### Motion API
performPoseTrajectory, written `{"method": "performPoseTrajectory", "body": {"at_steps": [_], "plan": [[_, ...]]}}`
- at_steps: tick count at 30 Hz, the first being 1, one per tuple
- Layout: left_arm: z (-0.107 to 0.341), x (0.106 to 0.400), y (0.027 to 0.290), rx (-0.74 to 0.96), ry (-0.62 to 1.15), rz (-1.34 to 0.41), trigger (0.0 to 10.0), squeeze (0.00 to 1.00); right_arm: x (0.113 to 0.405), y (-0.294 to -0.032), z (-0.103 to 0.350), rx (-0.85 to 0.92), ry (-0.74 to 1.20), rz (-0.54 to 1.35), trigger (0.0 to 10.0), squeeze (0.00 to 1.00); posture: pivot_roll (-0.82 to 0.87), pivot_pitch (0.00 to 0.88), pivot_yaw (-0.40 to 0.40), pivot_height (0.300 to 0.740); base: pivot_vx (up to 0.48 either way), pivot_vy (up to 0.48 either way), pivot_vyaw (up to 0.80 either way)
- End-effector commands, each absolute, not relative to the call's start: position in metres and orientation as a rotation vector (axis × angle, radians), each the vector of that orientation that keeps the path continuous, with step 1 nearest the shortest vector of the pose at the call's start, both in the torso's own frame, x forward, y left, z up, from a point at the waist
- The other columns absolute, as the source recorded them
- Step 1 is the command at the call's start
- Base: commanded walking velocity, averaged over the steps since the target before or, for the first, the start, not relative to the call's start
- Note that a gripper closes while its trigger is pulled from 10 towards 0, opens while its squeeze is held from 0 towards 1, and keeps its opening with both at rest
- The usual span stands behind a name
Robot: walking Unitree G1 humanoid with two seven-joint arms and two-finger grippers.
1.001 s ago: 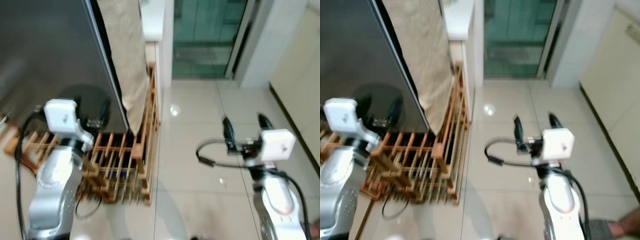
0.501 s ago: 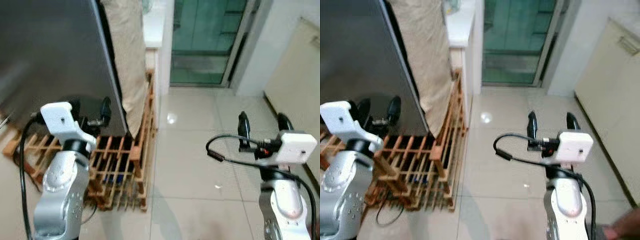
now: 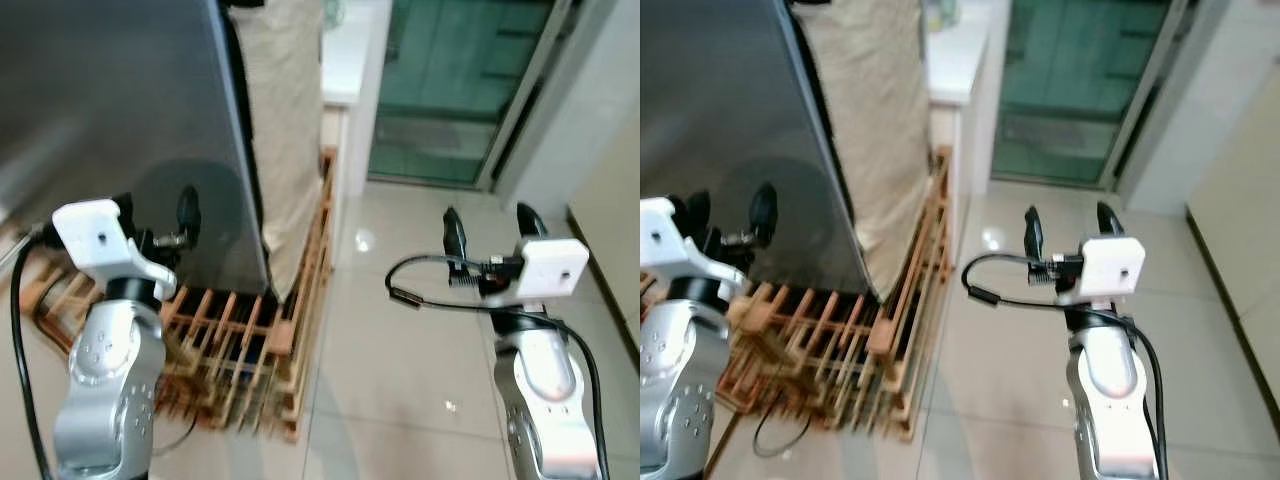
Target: Restocking fridge
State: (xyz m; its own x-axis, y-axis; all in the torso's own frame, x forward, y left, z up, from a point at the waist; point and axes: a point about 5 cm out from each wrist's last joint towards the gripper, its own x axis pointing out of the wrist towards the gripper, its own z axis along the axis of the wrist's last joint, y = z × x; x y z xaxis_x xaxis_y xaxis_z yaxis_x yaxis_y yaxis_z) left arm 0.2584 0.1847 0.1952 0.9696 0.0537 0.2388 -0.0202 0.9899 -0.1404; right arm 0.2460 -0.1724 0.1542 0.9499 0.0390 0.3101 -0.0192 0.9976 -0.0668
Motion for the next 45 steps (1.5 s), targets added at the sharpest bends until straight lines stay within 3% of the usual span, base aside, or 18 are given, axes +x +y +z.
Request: {"method": "performPoseTrajectory", "body": {"at_steps": [1,10,16,20,41,45], "plan": [[0.197,0.261,0.18,-0.14,-0.247,0.028,10.0,0.0,0.247,-0.177,0.151,-0.069,-0.3,0.023,10.0,0.0,-0.02,0.0,0.02,0.74,0.0,0.0,0.0],[0.199,0.263,0.18,-0.121,-0.221,-0.003,10.0,0.0,0.249,-0.175,0.148,-0.065,-0.282,0.044,10.0,0.0,-0.01,0.0,0.024,0.74,0.0,0.0,0.0],[0.189,0.271,0.147,-0.198,-0.068,-0.316,10.0,0.0,0.251,-0.175,0.142,-0.058,-0.259,0.044,10.0,0.0,0.0,0.0,0.024,0.74,0.0,0.0,0.0],[0.195,0.273,0.138,-0.22,-0.072,-0.36,10.0,0.0,0.252,-0.174,0.141,-0.058,-0.255,0.039,10.0,0.0,-0.01,0.0,0.036,0.74,0.0,0.0,0.0],[0.193,0.284,0.146,-0.256,-0.024,-0.264,10.0,0.0,0.256,-0.18,0.137,-0.072,-0.243,0.012,10.0,0.0,-0.03,0.0,0.049,0.74,0.0,0.0,0.0],[0.191,0.287,0.153,-0.304,-0.016,-0.176,10.0,0.0,0.256,-0.179,0.135,-0.073,-0.24,0.013,10.0,0.0,-0.03,0.0,0.05,0.74,0.0,0.0,0.0]]}}
